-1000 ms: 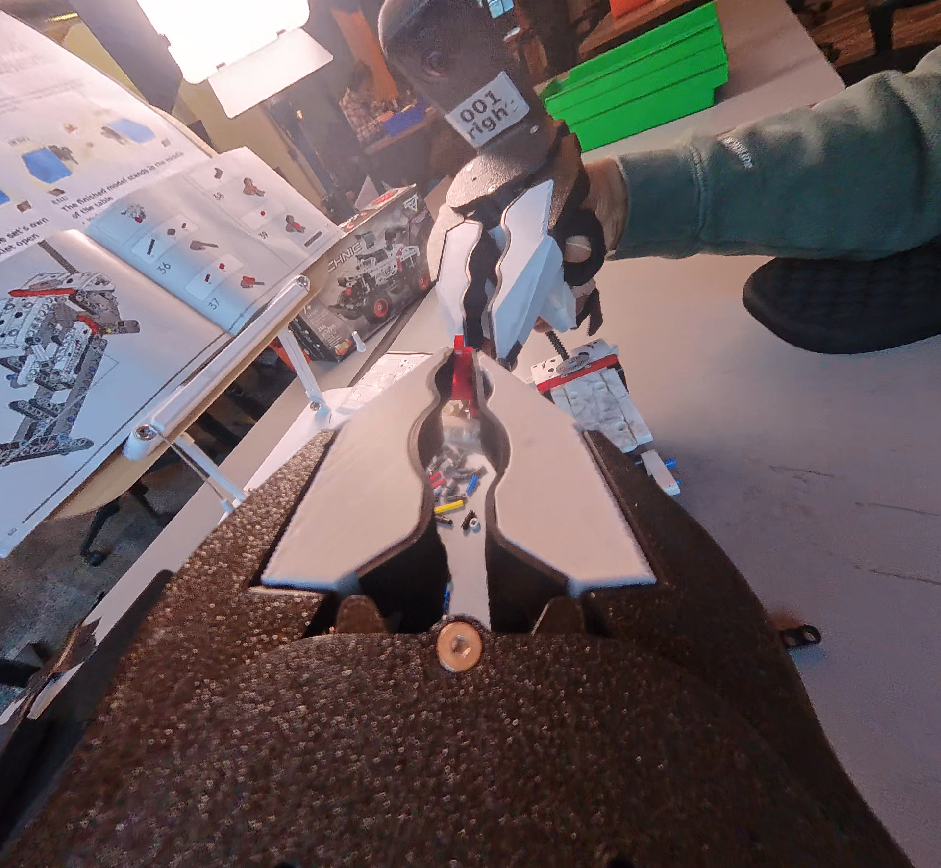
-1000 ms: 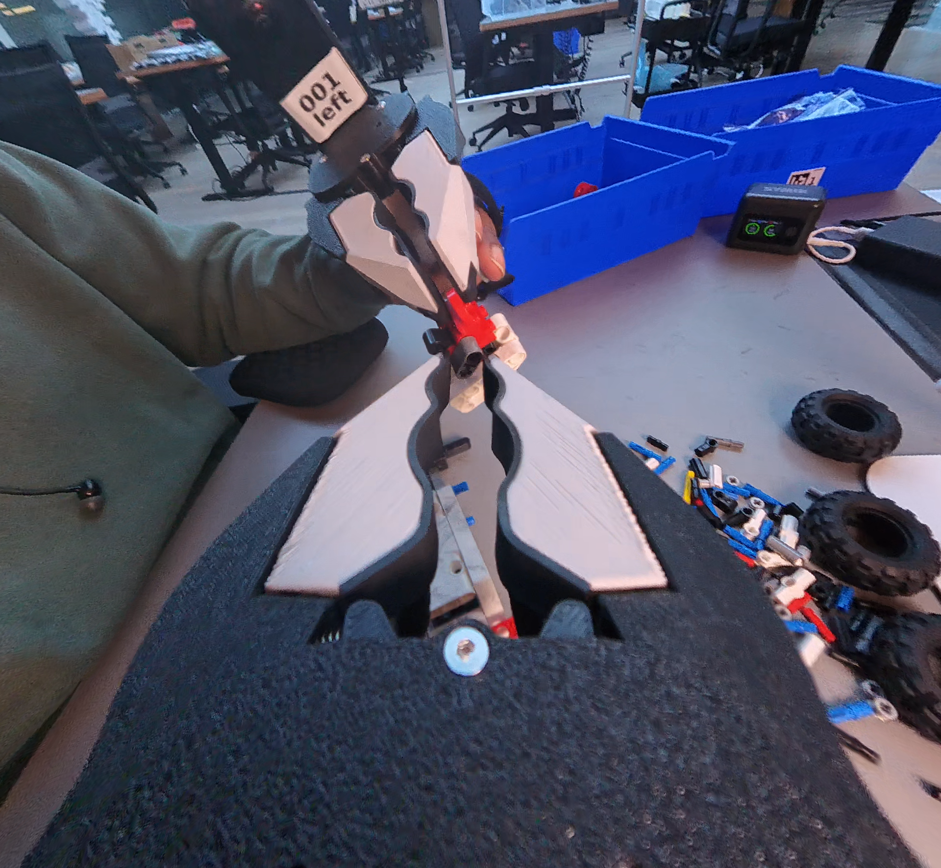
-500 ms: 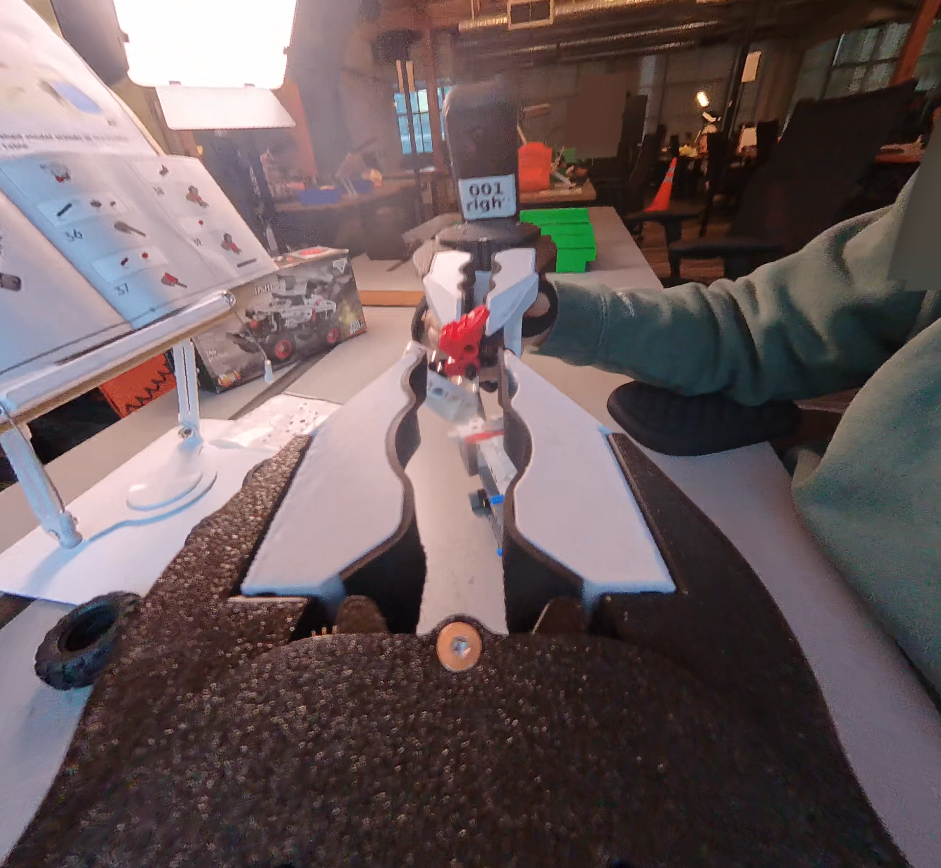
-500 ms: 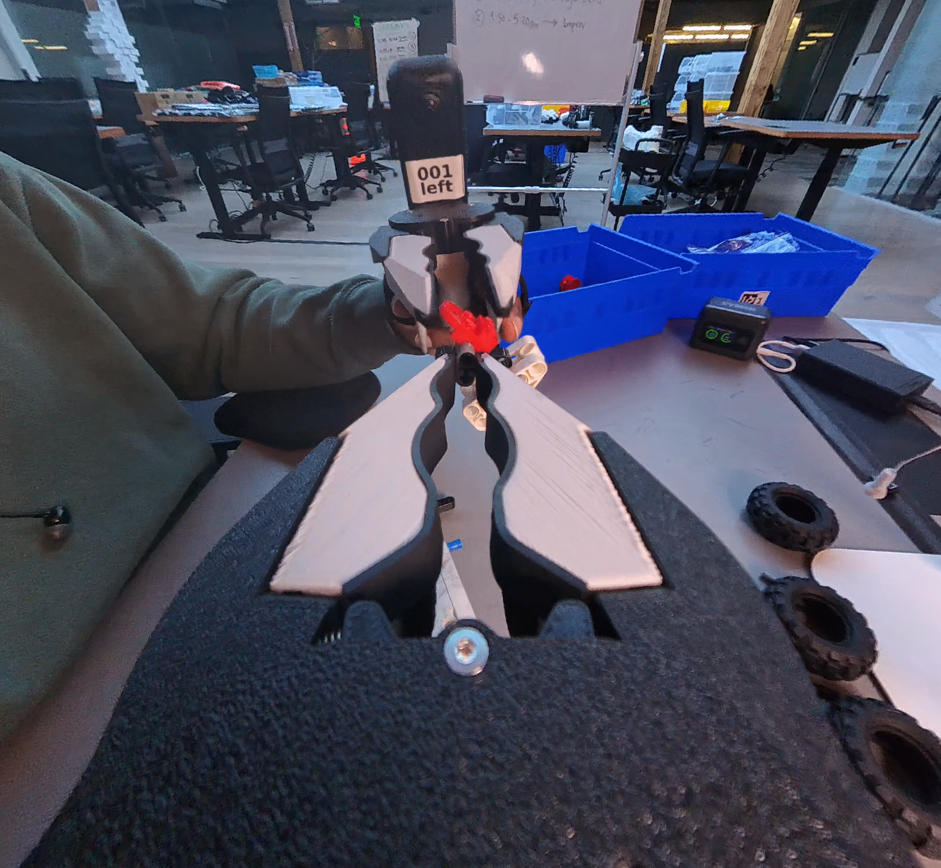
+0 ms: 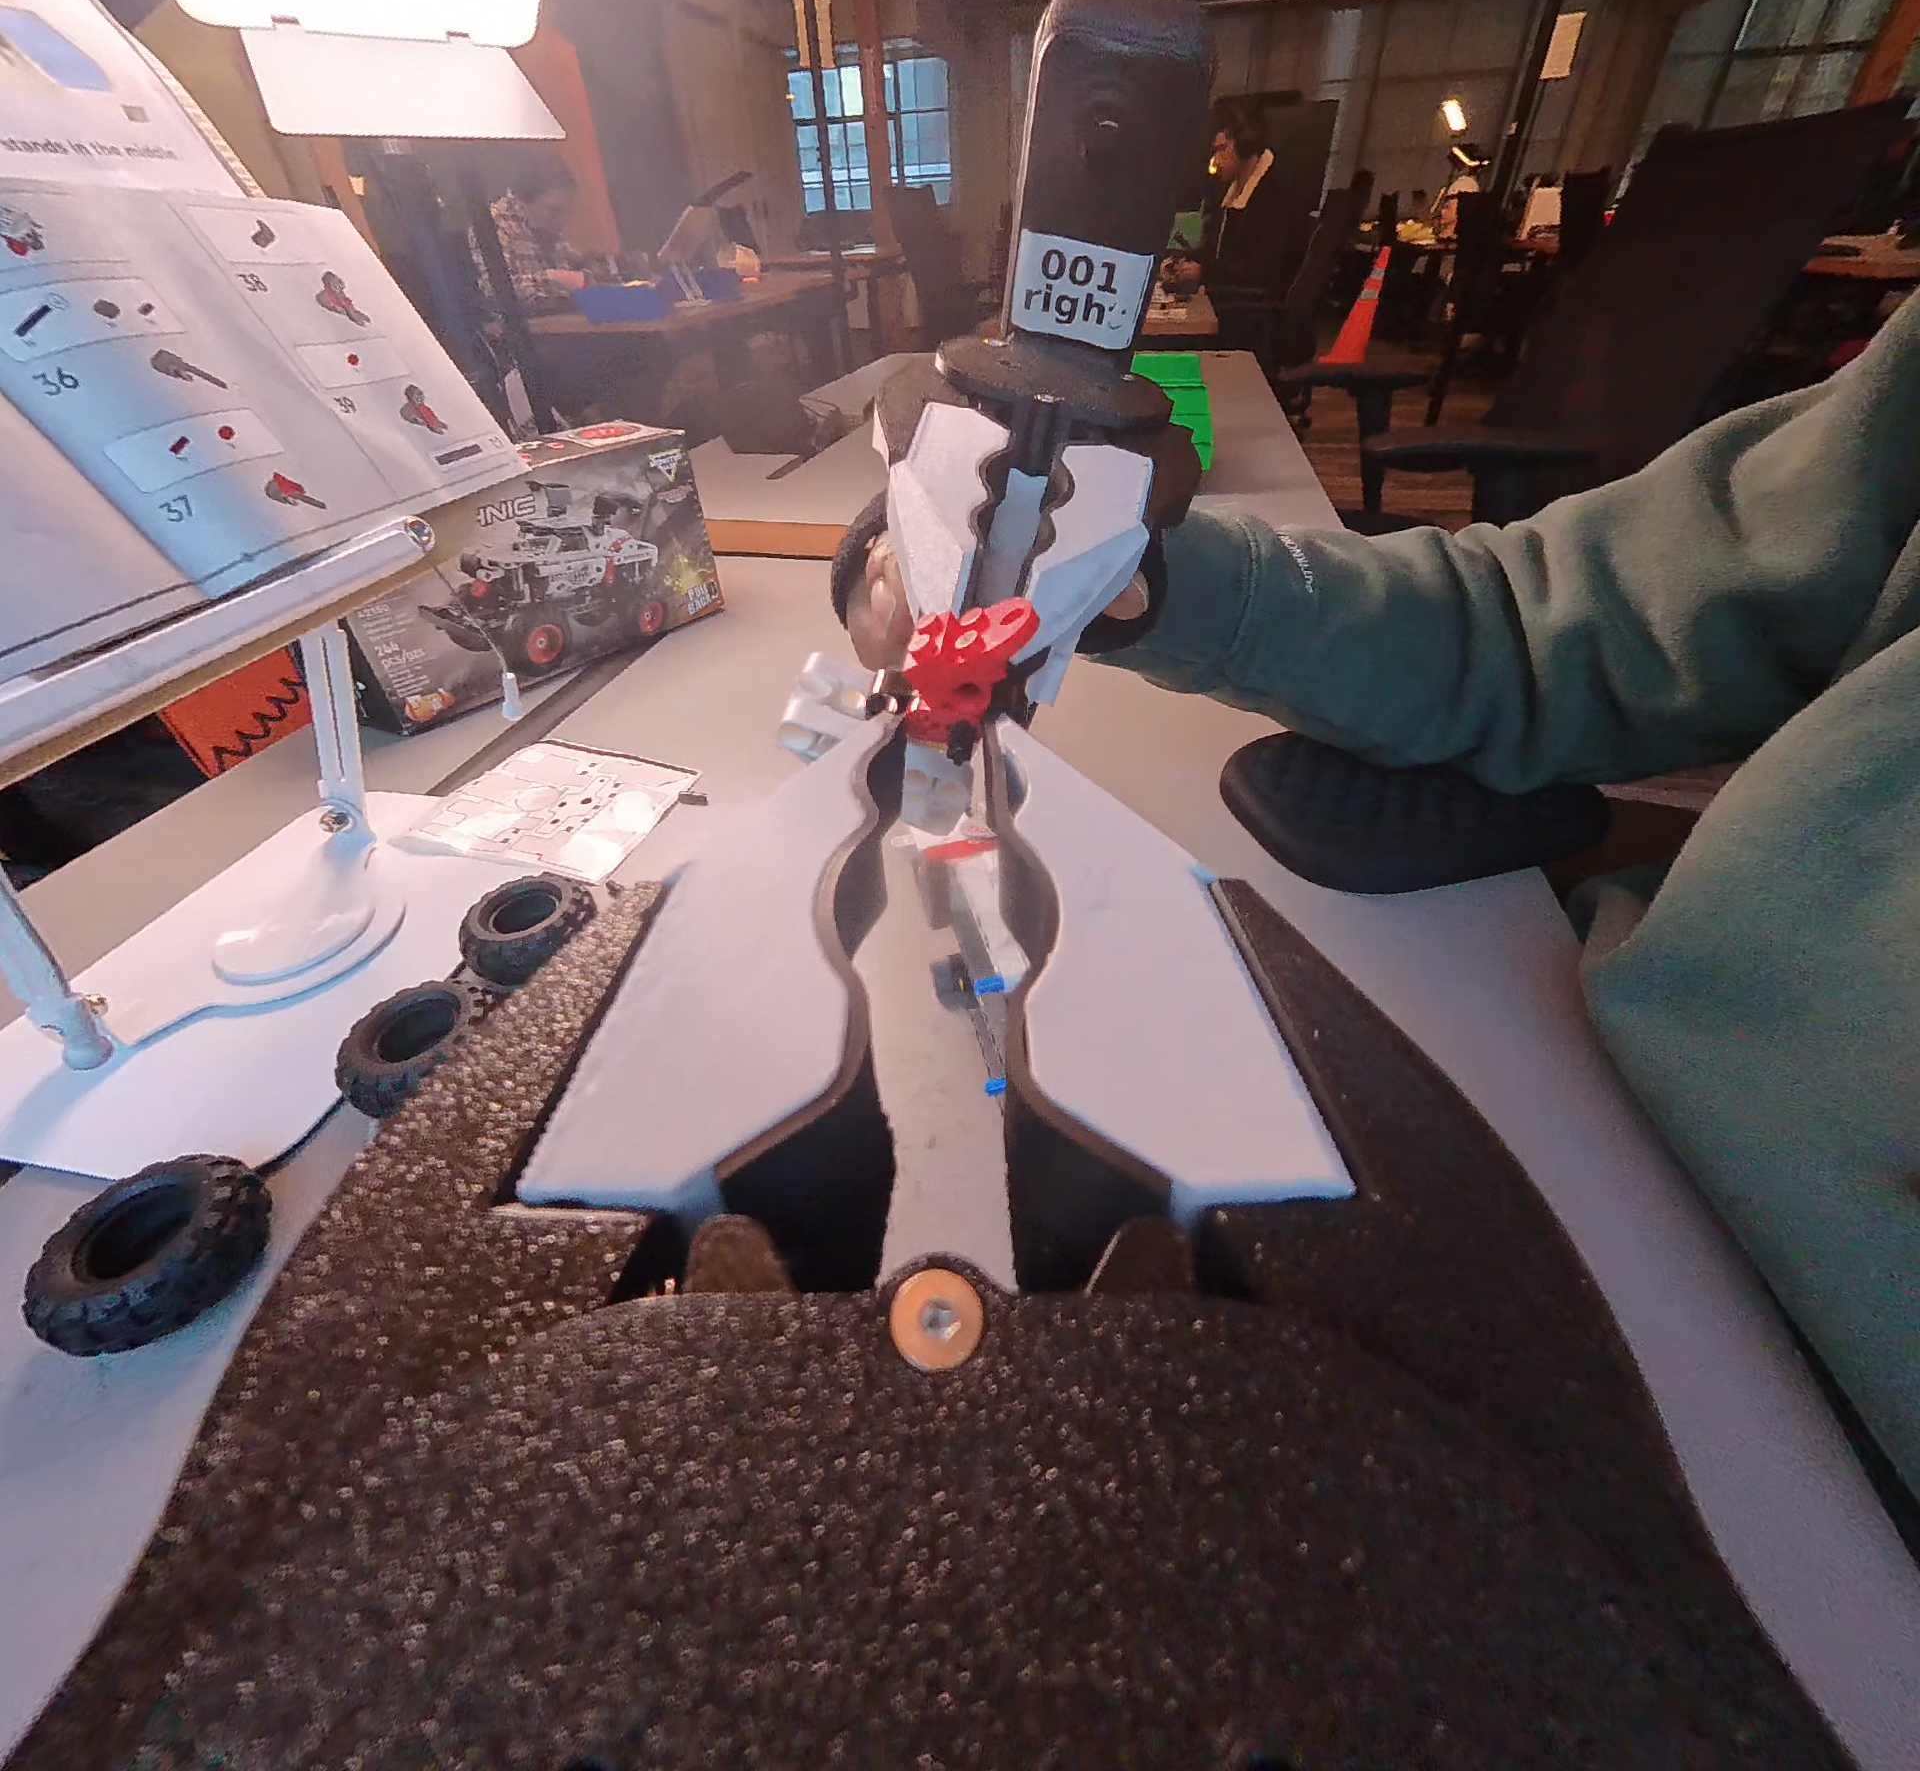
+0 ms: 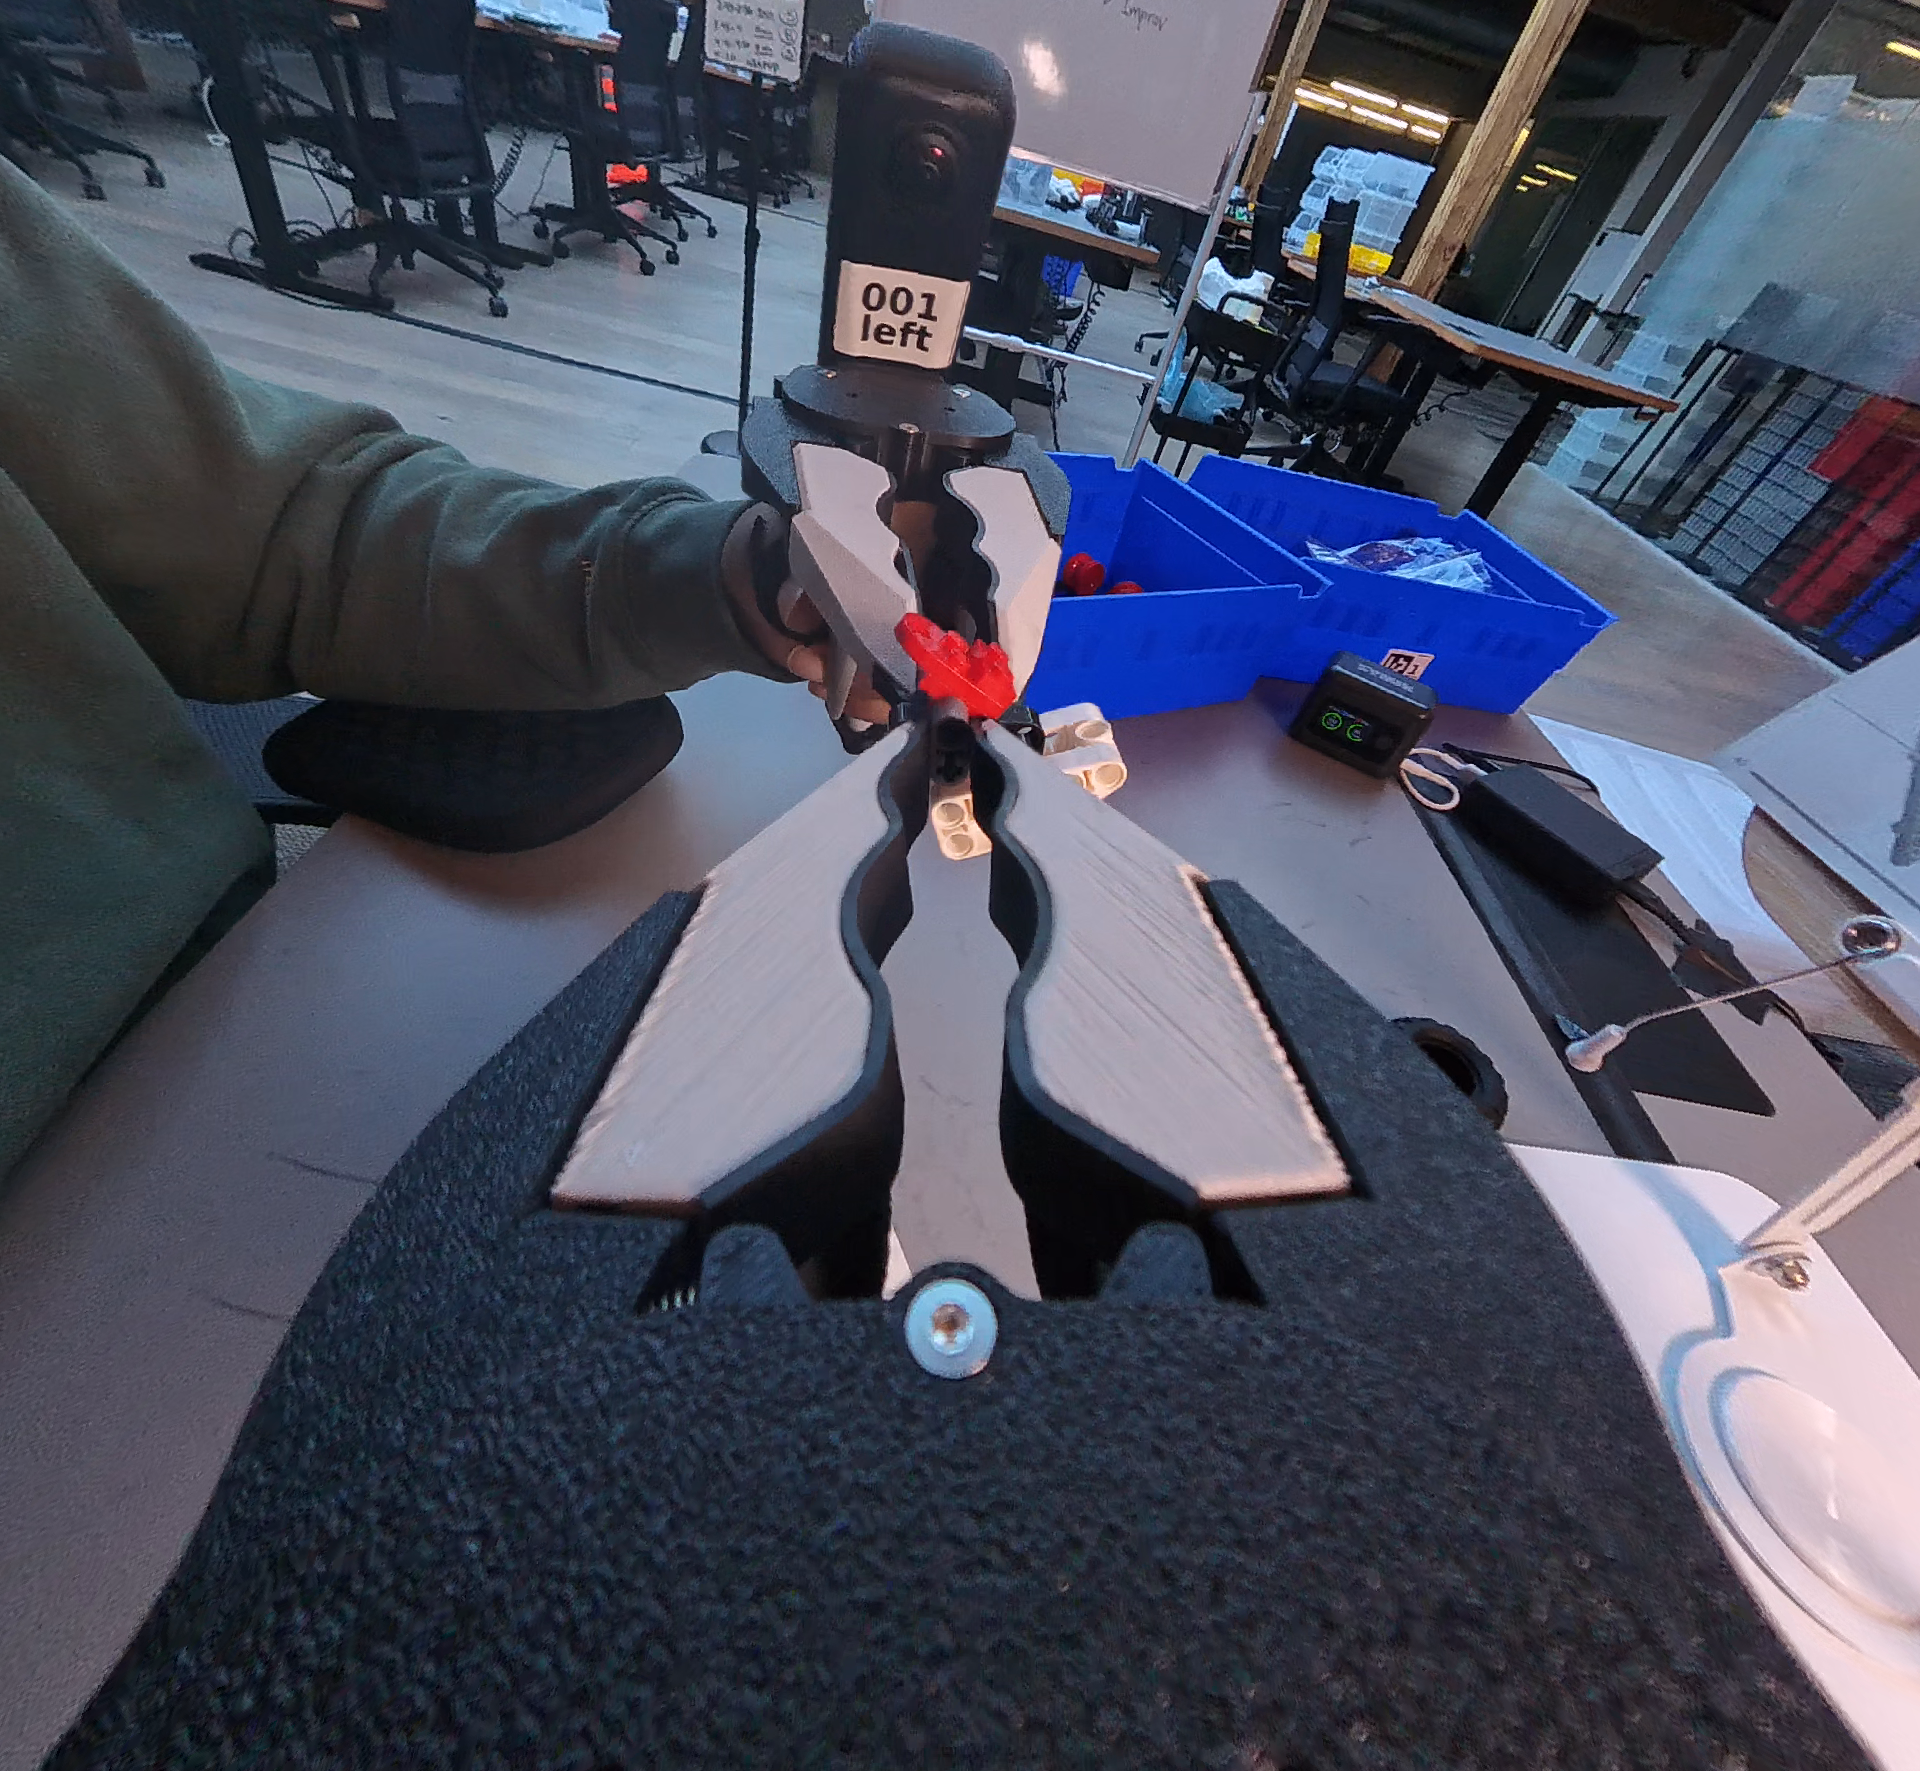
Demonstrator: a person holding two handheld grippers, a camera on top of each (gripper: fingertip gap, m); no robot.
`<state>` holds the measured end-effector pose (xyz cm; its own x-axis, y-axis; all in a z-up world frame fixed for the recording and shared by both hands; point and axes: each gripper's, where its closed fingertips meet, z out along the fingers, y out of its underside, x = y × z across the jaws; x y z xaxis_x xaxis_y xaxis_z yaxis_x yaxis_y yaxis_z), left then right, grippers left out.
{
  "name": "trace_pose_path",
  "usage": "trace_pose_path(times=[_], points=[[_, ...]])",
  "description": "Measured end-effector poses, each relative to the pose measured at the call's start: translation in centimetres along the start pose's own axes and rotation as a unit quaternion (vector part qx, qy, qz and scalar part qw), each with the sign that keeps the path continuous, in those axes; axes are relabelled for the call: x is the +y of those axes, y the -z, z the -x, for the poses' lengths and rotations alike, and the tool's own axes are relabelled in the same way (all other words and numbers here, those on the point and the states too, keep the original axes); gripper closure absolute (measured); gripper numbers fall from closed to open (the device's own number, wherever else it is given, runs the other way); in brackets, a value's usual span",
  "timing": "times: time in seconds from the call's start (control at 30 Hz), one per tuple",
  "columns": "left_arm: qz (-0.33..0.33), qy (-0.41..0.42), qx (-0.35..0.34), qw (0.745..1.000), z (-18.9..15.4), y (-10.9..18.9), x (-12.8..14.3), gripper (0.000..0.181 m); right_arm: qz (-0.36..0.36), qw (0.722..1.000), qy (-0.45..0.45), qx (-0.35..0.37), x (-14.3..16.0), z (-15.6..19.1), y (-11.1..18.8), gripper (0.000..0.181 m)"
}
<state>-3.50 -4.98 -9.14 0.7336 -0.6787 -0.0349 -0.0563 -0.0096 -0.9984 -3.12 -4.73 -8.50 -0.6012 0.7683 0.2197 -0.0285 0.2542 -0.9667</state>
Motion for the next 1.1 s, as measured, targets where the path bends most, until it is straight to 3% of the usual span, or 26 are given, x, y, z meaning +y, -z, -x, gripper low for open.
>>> trace_pose_path(times=[0.23,0.63,0.83,0.93,1.1], points=[[-0.006,-0.027,-0.017,0.999,0.1,0.0,-0.5,0.152,0.010,1.000,0.000,-0.011,0.6,0.4,-0.1,0.175],[0.051,-0.039,0.029,0.998,-1.6,-0.5,0.8,0.161,0.009,0.999,0.002,-0.040,0.9,1.6,-1.1,0.175],[0.027,-0.037,0.031,0.998,-1.8,-0.7,0.2,0.163,-0.008,0.998,-0.016,-0.064,0.5,1.6,-0.1,0.176],[-0.084,-0.001,0.026,0.996,-0.3,3.8,-4.1,0.164,-0.056,0.997,-0.039,-0.020,-1.2,-1.3,4.5,0.176],[-0.050,0.007,0.056,0.997,-1.1,1.2,-2.0,0.163,-0.044,0.998,-0.014,-0.032,-1.8,-0.4,3.8,0.175]])
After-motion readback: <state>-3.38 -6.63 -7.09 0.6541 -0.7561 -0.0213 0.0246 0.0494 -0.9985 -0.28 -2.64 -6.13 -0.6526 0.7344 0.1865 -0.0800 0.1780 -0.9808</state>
